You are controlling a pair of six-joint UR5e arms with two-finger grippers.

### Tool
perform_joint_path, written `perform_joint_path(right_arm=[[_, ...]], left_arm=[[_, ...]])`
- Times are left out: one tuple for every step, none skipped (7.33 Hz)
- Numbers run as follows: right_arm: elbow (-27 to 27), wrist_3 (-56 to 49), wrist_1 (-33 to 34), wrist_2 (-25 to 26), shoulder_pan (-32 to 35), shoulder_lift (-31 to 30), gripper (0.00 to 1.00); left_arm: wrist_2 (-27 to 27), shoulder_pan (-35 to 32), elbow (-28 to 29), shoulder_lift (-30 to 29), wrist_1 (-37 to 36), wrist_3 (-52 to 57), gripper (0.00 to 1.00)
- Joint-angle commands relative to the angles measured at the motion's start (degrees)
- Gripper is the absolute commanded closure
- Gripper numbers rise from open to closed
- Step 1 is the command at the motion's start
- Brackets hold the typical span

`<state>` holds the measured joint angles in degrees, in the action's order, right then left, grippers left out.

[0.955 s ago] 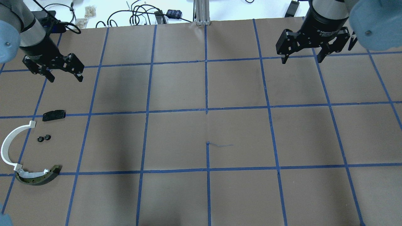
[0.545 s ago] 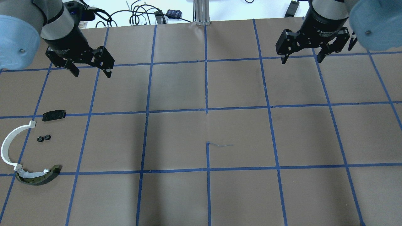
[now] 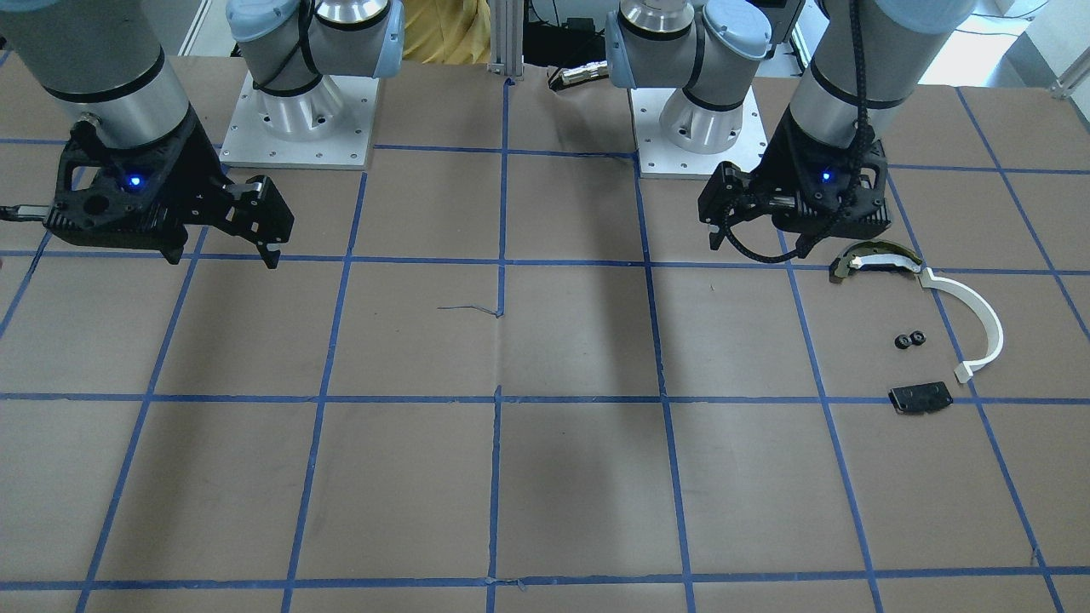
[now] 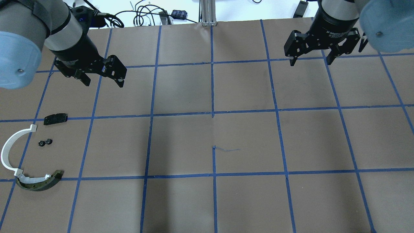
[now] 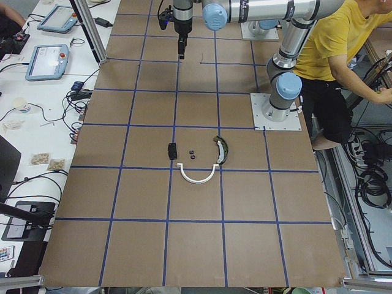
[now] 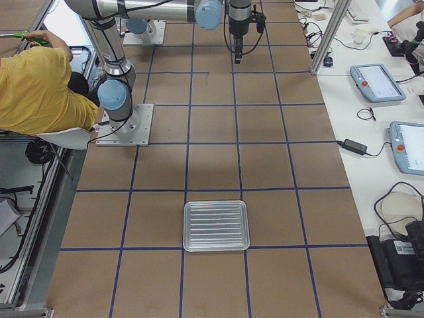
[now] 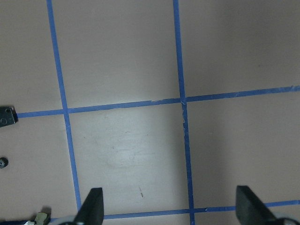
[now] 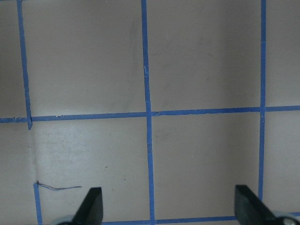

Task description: Place bearing gear from tray to pile

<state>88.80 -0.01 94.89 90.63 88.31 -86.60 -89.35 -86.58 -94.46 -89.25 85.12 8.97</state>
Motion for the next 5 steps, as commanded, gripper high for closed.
perform_joint_path(right_arm=[[0.5, 0.1, 0.1, -0.1, -0.1, -0.1, 0.0], [0.8, 0.1, 0.1, 0.0, -0.1, -0.1, 0.0], [1.2, 0.1, 0.1, 0.0, -0.1, -0.3, 0.0], [1.2, 0.1, 0.1, 0.0, -0.1, -0.4, 0.0], [1.3, 0.1, 0.1, 0.0, -0.1, -0.4, 0.0]], left_arm=[[0.4, 0.4, -1.2, 1.3, 0.3, 0.7, 0.0], [0.4, 0.5, -1.3, 1.2, 0.4, 0.7, 0.0], [0.4, 0.5, -1.6, 1.2, 0.3, 0.7, 0.0], [0.5, 0.5, -2.0, 1.2, 0.2, 0.8, 0.0], [0.5, 0.8, -2.1, 1.2, 0.2, 0.8, 0.0]])
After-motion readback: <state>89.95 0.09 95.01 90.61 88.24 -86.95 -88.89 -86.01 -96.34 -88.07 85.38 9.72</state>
